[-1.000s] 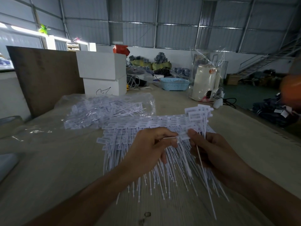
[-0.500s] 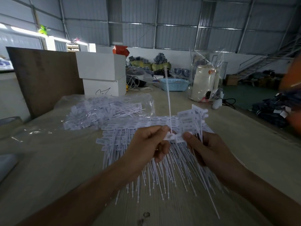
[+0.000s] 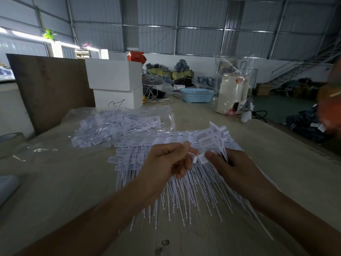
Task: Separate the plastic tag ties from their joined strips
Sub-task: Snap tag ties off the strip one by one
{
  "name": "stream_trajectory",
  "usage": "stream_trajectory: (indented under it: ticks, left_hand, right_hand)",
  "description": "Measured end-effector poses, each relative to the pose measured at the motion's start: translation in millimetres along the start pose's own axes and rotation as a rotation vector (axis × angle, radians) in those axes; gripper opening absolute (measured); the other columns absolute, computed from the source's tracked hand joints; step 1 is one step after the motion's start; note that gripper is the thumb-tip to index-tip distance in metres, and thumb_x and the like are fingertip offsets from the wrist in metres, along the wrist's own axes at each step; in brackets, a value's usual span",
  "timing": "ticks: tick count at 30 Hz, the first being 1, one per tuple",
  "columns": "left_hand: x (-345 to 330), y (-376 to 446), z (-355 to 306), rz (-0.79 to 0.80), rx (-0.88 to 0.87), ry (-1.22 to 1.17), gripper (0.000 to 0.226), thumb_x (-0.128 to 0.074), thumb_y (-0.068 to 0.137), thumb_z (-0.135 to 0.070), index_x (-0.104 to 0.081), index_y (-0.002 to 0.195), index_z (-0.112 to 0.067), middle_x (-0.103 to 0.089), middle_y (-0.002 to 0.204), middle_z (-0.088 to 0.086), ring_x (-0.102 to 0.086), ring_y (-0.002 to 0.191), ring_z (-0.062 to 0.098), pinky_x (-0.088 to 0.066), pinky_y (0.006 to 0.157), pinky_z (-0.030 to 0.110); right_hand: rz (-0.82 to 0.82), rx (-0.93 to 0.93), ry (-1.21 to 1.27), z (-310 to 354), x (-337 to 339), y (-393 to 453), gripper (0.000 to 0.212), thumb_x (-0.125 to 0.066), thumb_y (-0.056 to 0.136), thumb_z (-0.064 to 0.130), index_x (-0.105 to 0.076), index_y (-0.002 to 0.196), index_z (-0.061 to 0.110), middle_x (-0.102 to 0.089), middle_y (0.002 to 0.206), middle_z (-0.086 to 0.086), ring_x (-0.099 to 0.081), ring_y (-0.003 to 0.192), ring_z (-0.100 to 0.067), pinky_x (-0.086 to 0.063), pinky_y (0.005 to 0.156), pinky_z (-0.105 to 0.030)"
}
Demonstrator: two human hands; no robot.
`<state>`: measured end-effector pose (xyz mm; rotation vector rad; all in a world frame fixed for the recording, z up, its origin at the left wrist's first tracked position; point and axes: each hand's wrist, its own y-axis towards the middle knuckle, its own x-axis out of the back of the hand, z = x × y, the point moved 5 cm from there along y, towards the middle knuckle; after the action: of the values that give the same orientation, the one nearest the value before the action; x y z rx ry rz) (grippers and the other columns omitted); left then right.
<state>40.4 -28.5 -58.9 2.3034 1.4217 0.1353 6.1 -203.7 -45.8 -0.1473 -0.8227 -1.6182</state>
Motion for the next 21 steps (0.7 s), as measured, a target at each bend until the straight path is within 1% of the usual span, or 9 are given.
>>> stream_trajectory:
  ticks: [4, 8, 11, 14, 16, 18, 19, 20, 21]
  left_hand:
    - [2.9, 1.3, 5.6, -0.011, 0.004, 0.032, 0.038, -0.054, 0.099, -0.033, -0.075, 0.092, -0.002, -0.059, 0.058, 0.011, -0.044, 0.041, 0.016, -0.034, 0.042, 0.019]
    - [2.9, 1.0, 5.3, -0.003, -0.030, 0.042, 0.036, -0.056, 0.098, -0.036, -0.075, 0.094, -0.006, -0.060, 0.060, 0.010, -0.045, 0.042, 0.015, -0.035, 0.042, 0.019]
    - [1.6, 1.1, 3.2, 0.021, -0.055, 0.035, 0.038, -0.057, 0.096, -0.038, -0.075, 0.097, -0.005, -0.059, 0.061, 0.009, -0.046, 0.043, 0.015, -0.035, 0.042, 0.020]
    - [1.6, 0.4, 1.6, 0.031, -0.074, 0.045, 0.037, -0.059, 0.094, -0.039, -0.076, 0.099, -0.006, -0.060, 0.062, 0.011, -0.046, 0.045, 0.014, -0.035, 0.043, 0.020]
    - [0.8, -1.0, 0.0, 0.037, -0.094, 0.051, 0.035, -0.058, 0.095, -0.036, -0.076, 0.098, -0.005, -0.060, 0.062, 0.011, -0.046, 0.045, 0.015, -0.035, 0.044, 0.021]
    - [-0.9, -1.9, -6.0, 0.046, -0.138, 0.016, 0.035, -0.057, 0.096, -0.033, -0.075, 0.092, -0.003, -0.061, 0.061, 0.010, -0.046, 0.044, 0.015, -0.035, 0.044, 0.020]
    - [-1.3, -2.3, -11.2, 0.056, -0.170, -0.006, 0.035, -0.057, 0.098, -0.032, -0.074, 0.090, -0.002, -0.061, 0.060, 0.009, -0.047, 0.044, 0.015, -0.035, 0.044, 0.019]
    - [-1.5, -2.1, -17.0, 0.068, -0.203, -0.015, 0.036, -0.057, 0.098, -0.033, -0.074, 0.088, -0.003, -0.062, 0.061, 0.009, -0.048, 0.044, 0.015, -0.036, 0.044, 0.019]
    - [-1.8, -1.5, -22.1, 0.079, -0.231, -0.008, 0.036, -0.057, 0.098, -0.034, -0.075, 0.088, -0.005, -0.063, 0.063, 0.010, -0.049, 0.045, 0.016, -0.036, 0.044, 0.019]
  right_hand:
    - [0.006, 0.013, -0.069, 0.0, -0.3, 0.2, 0.049, -0.055, 0.095, 0.045, -0.052, 0.069, 0.004, -0.043, 0.057, -0.001, -0.040, 0.047, -0.008, -0.033, 0.049, -0.019]
    - [-0.028, 0.051, -0.106, 2.9, 1.2, -0.5, 0.043, -0.055, 0.096, 0.043, -0.047, 0.064, 0.015, -0.038, 0.053, 0.006, -0.037, 0.046, -0.005, -0.030, 0.049, -0.021]
    - [-0.034, 0.060, -0.115, 3.2, 1.4, 0.6, 0.046, -0.053, 0.097, 0.041, -0.050, 0.068, 0.006, -0.042, 0.056, 0.000, -0.039, 0.048, -0.007, -0.029, 0.050, -0.024]
    - [-0.033, 0.066, -0.083, 2.2, 0.9, 2.4, 0.048, -0.053, 0.095, 0.043, -0.054, 0.072, 0.002, -0.042, 0.056, 0.000, -0.040, 0.049, -0.009, -0.032, 0.054, -0.032]
    - [-0.033, 0.065, -0.067, 0.7, 0.8, 2.1, 0.047, -0.052, 0.093, 0.047, -0.062, 0.074, 0.005, -0.048, 0.057, -0.006, -0.045, 0.050, -0.016, -0.035, 0.055, -0.034]
    - [-0.043, 0.015, -0.039, -4.6, 6.2, 3.0, 0.036, -0.054, 0.095, 0.043, -0.070, 0.071, 0.022, -0.053, 0.058, -0.009, -0.046, 0.049, -0.023, -0.037, 0.053, -0.033]
    - [-0.058, -0.030, -0.006, -8.9, 10.6, 3.8, 0.035, -0.055, 0.097, 0.039, -0.070, 0.066, 0.030, -0.051, 0.054, -0.006, -0.042, 0.046, -0.021, -0.035, 0.052, -0.031]
    - [-0.085, -0.082, 0.045, -12.9, 15.5, 4.8, 0.039, -0.057, 0.098, 0.035, -0.067, 0.060, 0.032, -0.046, 0.051, -0.002, -0.037, 0.045, -0.016, -0.033, 0.051, -0.030]
    - [-0.113, -0.132, 0.120, -16.4, 20.5, 5.8, 0.045, -0.058, 0.098, 0.033, -0.061, 0.054, 0.028, -0.041, 0.049, 0.002, -0.033, 0.043, -0.013, -0.030, 0.050, -0.028]
